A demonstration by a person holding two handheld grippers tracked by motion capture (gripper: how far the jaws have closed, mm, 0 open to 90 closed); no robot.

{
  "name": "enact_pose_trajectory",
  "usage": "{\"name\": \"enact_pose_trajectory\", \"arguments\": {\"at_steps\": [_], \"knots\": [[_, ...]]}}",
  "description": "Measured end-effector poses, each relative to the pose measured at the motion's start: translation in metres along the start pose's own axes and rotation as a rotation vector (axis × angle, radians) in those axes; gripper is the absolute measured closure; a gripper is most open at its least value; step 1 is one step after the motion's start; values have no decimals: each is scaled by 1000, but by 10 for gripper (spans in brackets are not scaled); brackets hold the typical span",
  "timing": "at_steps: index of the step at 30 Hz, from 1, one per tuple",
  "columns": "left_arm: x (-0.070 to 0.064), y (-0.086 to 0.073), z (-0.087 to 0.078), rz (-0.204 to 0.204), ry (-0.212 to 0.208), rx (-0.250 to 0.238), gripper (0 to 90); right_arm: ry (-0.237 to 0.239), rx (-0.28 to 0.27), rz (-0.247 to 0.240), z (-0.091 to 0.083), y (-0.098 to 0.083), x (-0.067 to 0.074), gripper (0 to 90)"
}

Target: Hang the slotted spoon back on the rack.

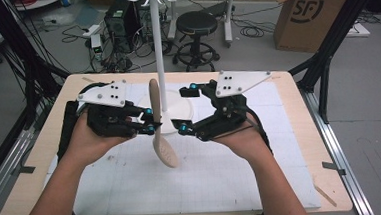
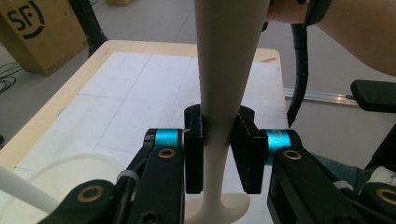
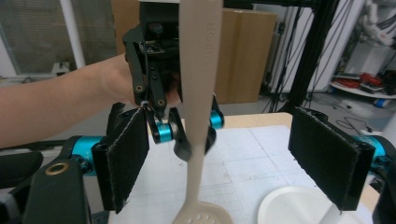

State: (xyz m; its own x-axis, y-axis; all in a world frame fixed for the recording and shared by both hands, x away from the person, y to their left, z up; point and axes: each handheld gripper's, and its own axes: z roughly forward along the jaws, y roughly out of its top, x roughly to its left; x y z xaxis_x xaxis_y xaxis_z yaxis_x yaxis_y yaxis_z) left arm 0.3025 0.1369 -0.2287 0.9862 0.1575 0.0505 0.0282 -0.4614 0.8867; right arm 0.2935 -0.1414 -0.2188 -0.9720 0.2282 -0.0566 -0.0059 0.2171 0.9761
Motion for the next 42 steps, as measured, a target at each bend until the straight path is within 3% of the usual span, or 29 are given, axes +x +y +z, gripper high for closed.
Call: {"name": "enact_pose_trajectory", "arguments": {"at_steps": [5, 11, 23, 27, 30, 35, 39, 42], "knots": [[-2, 3, 7, 5, -26, 10, 755, 51, -5, -16, 10, 5, 3, 231], [-2, 5, 6, 14, -43, 1, 756, 72, 9, -23, 22, 6, 1, 288], [-4, 5, 8, 35, -81, -2, 755, 94, 8, -7, 25, 6, 0, 444], [-4, 6, 10, 37, -87, -3, 755, 110, 8, -4, 27, 5, 0, 556], [-3, 5, 11, 7, -82, 1, 755, 117, 18, -20, 29, 4, 3, 686], [-1, 4, 9, 16, -69, -14, 752, 95, 19, -16, 28, 6, 3, 697], [1, 1, 9, -1, -71, -12, 743, 88, 25, -13, 29, 5, 3, 699], [2, 0, 6, -16, -70, -20, 683, 73, 33, -7, 29, 5, 4, 699]]}}
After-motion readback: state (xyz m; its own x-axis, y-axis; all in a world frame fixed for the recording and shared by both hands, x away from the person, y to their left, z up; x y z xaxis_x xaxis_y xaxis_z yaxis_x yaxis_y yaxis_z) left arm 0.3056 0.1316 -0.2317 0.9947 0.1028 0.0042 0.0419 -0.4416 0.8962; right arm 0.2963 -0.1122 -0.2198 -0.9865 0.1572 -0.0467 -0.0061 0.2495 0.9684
